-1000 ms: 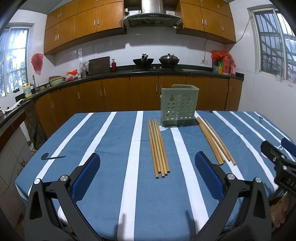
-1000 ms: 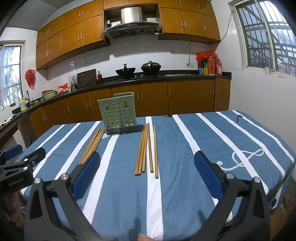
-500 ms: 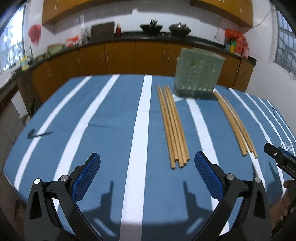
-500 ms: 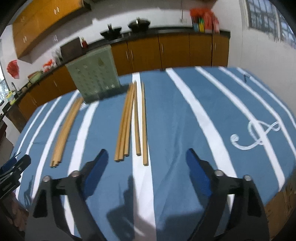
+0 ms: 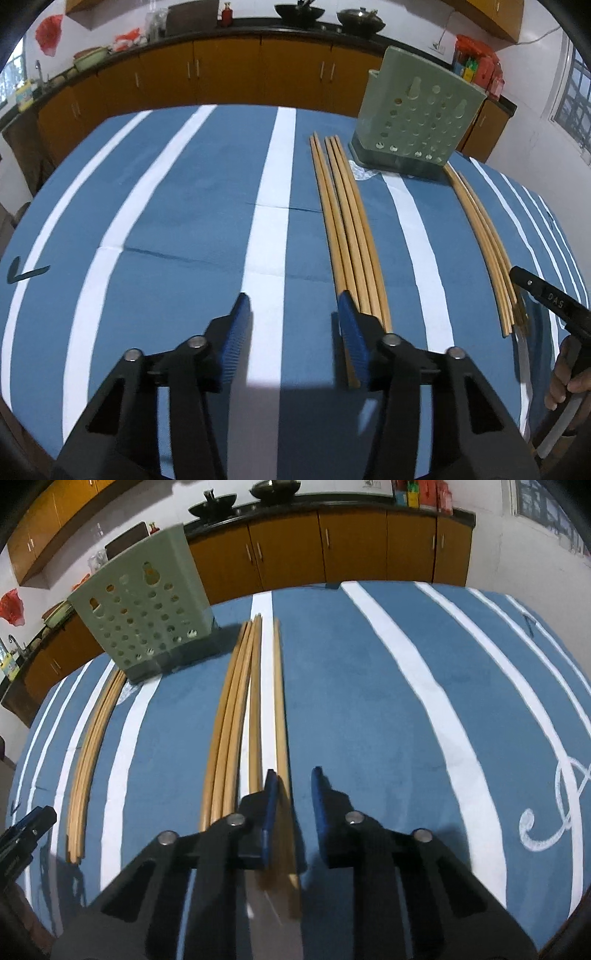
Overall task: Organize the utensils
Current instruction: 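Close the left tool on one bamboo chopstick while the right tool grasps another chopstick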
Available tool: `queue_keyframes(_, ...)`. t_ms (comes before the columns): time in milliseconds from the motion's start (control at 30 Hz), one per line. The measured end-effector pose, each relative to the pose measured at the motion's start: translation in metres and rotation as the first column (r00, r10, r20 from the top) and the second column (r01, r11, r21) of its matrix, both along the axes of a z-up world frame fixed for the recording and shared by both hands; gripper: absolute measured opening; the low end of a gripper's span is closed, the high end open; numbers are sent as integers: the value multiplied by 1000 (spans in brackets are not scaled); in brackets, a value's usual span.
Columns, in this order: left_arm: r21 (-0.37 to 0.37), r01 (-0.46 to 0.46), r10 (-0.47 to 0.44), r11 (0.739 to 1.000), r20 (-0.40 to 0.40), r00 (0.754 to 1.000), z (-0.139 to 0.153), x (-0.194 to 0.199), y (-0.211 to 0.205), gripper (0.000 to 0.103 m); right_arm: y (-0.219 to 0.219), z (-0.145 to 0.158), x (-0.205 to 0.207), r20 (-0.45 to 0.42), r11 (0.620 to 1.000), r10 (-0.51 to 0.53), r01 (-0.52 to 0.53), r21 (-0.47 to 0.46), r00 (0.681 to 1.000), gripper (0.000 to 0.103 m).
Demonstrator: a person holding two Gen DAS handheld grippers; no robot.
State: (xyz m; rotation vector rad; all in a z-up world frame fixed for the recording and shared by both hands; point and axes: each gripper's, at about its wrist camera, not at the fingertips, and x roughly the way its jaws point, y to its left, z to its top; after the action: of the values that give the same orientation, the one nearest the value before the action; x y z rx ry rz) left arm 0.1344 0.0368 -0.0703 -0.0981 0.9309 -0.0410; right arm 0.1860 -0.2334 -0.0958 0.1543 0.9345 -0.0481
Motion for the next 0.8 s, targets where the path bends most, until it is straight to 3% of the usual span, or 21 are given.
queue_keyframes(133, -48, 26, -27, 999, -22, 999, -2, 9, 0, 29, -3, 0, 1, 8, 1000, 3, -3, -15, 1000, 9)
queue_keyframes(333, -97, 74, -76, 993, -22, 997, -2, 16, -7, 21, -5, 0, 2, 18, 1000, -1, 2, -23, 1000, 8)
queue_keyframes(633, -41, 104, -106, 994, -52, 993, -7, 26, -16, 8, -5, 0, 3, 19, 1000, 5, -4, -31, 1000, 8)
queue_keyframes(800, -22, 94, -95, 995, -45, 994, -8, 33, -13, 8, -7, 1, 1, 17, 1000, 1, 0, -24, 1000, 9)
